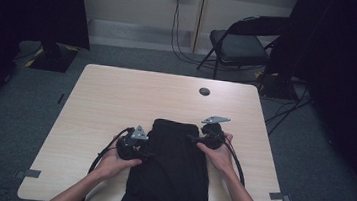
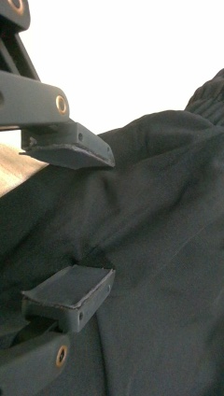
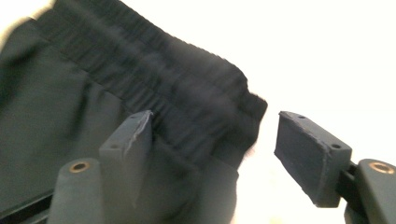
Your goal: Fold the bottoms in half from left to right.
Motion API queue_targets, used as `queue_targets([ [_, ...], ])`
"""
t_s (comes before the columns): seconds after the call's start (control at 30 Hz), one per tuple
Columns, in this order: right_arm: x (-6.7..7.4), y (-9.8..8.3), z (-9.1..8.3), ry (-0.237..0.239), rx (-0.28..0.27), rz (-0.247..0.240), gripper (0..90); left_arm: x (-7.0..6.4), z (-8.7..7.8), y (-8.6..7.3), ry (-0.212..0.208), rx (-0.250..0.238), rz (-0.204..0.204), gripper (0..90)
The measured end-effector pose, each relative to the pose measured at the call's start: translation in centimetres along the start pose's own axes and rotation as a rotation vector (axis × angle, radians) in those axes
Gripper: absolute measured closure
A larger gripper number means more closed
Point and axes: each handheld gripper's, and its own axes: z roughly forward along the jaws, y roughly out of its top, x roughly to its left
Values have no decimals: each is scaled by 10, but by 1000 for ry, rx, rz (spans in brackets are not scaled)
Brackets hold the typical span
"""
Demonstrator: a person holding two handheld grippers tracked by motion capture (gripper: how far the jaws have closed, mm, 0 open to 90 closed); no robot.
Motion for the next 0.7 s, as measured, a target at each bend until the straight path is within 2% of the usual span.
queue_targets([
  [0.03,-2,-2,3,-4,-4,11,264,0,0,0,6,2,-1,396],
  [0.07,-3,-4,4,-15,-8,14,265,-1,-1,0,34,-1,-1,406],
  [0.1,-2,-6,7,-51,-2,-13,270,-1,0,1,37,-3,3,411],
  [0.13,-2,-7,8,-48,1,-25,295,0,0,1,30,0,1,415],
  [0.23,-2,-7,9,-13,-11,-26,425,7,-5,3,-9,-1,-17,401],
  [0.33,-1,-9,9,-6,-25,-21,445,12,-15,7,-7,-65,-45,369],
  [0.37,-1,-9,9,0,-26,-24,474,16,-17,8,8,-79,-48,369],
  [0.43,0,-8,8,24,-19,-23,566,23,-15,13,-10,-70,-80,332],
  [0.47,0,-8,8,35,-16,-19,599,26,-16,15,5,-88,-87,327],
  [0.5,1,-8,7,44,-16,-12,614,29,-16,16,16,-129,-110,327],
  [0.53,1,-8,7,47,-18,-9,635,31,-15,17,14,-146,-131,327],
  [0.57,1,-8,7,50,-18,-8,657,35,-11,18,-2,-123,-145,323],
  [0.6,2,-9,7,60,-17,-2,676,37,-7,20,-7,-97,-137,300],
  [0.63,3,-9,7,62,-18,-8,688,39,-4,22,-3,-93,-143,294],
  [0.7,4,-9,7,73,-13,-5,714,42,0,23,-14,-136,-182,306],
])
